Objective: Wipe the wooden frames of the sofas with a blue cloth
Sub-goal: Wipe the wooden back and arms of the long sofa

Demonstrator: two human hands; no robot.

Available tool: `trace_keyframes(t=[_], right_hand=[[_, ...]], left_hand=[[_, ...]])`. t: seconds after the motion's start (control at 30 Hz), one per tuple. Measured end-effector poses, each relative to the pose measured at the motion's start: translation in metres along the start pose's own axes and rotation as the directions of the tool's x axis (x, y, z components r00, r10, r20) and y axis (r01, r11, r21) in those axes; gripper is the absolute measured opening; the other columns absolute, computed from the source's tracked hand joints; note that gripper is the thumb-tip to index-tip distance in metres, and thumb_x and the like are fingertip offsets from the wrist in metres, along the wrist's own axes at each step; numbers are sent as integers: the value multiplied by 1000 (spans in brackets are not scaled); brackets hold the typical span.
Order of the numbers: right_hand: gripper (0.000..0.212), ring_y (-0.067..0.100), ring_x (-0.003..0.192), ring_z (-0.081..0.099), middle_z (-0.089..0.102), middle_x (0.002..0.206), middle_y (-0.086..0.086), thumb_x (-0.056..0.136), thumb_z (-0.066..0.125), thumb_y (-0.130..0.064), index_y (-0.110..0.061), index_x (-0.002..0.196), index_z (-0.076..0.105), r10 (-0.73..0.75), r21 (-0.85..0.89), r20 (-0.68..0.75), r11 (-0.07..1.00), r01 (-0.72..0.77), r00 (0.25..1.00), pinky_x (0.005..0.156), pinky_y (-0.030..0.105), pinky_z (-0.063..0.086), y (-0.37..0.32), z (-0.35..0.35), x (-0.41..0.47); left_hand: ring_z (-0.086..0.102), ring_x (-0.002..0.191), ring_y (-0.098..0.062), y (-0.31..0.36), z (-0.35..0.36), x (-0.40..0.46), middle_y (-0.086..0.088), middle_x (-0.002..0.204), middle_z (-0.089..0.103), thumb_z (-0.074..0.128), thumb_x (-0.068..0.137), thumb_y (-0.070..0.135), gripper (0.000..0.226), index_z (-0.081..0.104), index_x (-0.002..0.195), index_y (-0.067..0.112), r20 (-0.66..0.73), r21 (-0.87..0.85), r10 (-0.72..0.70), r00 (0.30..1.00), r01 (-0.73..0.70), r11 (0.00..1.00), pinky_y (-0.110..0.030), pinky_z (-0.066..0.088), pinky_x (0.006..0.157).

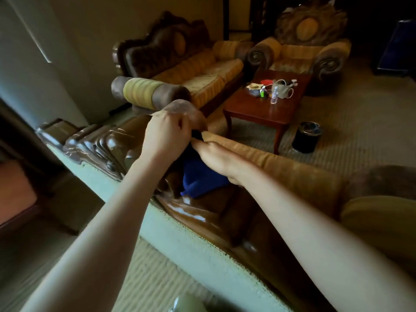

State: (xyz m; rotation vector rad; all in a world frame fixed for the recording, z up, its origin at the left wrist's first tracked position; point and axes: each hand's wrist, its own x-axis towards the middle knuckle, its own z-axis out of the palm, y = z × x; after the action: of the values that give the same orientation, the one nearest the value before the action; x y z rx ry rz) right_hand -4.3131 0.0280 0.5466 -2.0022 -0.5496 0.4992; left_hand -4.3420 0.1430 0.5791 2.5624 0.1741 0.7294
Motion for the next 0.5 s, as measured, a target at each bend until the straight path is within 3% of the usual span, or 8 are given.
trace_keyframes(t=[0.07,0.13,0.2,0.27,0.37,0.43,0.5], right_hand=[[48,28,117,53,59,123,17,101,30,-40,-4,123,56,-54,266,63,963,35,997,106,44,37,-3,3,12],[48,27,113,57,63,118,13,98,34,-49,-14,111,63,-25,387,122,922,-24,992,103,43,42,-5,6,27],[42,25,107,60,65,108,7,98,35,-50,-20,96,63,-4,458,186,885,-83,983,94,37,47,-7,6,41],[43,24,103,62,67,102,6,98,35,-49,-17,99,64,-25,498,256,860,-110,966,90,34,48,-8,5,55],[40,12,86,60,64,92,-2,100,35,-42,-13,113,60,-78,467,322,880,-87,943,77,21,47,1,2,70],[32,6,74,59,61,84,-4,100,37,-36,-15,107,60,-89,432,379,897,-91,921,64,17,46,17,-5,69],[29,4,73,64,65,89,-1,100,38,-33,-16,101,62,-109,447,435,888,-110,894,67,14,49,39,-11,61]], left_hand=[[62,89,-28,-7,8,-18,-13,96,68,47,89,13,25,67,95,2,-229,29,3,973,4,1000,-31,45,76],[56,110,-29,-12,12,-35,-13,118,62,45,83,13,34,64,110,5,-397,92,-51,916,95,991,-40,39,98],[43,127,-31,-17,14,-40,-14,133,50,44,83,15,40,58,120,8,-499,79,-187,846,260,963,-45,29,109],[32,136,-36,-20,18,-40,-19,144,38,43,87,19,46,50,132,7,-565,28,-279,776,355,934,-51,25,112],[24,140,-37,-18,27,-36,-20,150,28,40,90,24,51,42,139,7,-601,44,-281,748,382,923,-49,22,114],[25,140,-35,-15,29,-33,-19,150,29,36,90,27,53,42,138,7,-626,52,-289,724,408,911,-48,23,113],[27,139,-35,-14,30,-32,-20,148,31,34,89,29,54,43,137,6,-626,96,-290,724,440,893,-47,23,112]])
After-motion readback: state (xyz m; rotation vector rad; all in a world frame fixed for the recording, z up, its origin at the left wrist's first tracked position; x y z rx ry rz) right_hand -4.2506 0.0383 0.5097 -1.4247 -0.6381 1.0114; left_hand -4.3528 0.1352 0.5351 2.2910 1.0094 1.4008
